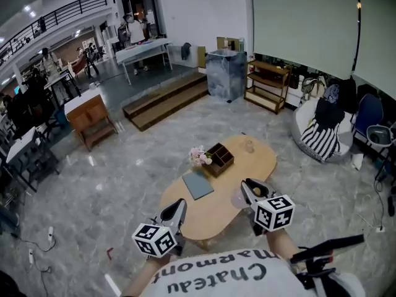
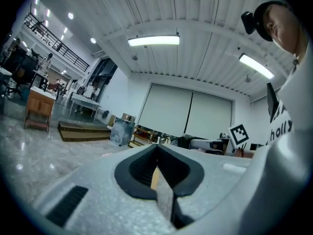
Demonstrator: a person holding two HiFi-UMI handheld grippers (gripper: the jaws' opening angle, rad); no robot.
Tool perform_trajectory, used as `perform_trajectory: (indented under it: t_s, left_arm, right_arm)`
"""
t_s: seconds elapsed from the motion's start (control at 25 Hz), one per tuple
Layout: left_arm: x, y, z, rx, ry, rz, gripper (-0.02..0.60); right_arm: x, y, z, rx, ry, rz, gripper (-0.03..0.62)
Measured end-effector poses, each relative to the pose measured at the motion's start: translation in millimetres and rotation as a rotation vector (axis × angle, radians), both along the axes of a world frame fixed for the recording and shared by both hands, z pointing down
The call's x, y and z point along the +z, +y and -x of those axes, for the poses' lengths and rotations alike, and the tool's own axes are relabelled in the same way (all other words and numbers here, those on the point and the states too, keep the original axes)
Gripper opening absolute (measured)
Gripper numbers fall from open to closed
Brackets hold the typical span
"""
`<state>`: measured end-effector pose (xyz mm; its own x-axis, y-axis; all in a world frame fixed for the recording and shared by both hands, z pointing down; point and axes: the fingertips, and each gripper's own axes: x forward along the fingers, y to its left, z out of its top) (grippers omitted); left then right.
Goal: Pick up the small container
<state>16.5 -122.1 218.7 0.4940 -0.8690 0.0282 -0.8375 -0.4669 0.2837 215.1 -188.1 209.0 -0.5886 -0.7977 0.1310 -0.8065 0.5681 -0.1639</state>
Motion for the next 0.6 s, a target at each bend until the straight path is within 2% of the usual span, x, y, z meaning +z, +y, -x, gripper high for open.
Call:
perform_trajectory:
  t_s: [0.6]
  left_arm:
    - [-18, 85, 41, 0.003, -0.010, -0.048, 0.014]
  right_arm:
    - [-22, 73, 40, 0.014, -0.037, -0.028, 0.067]
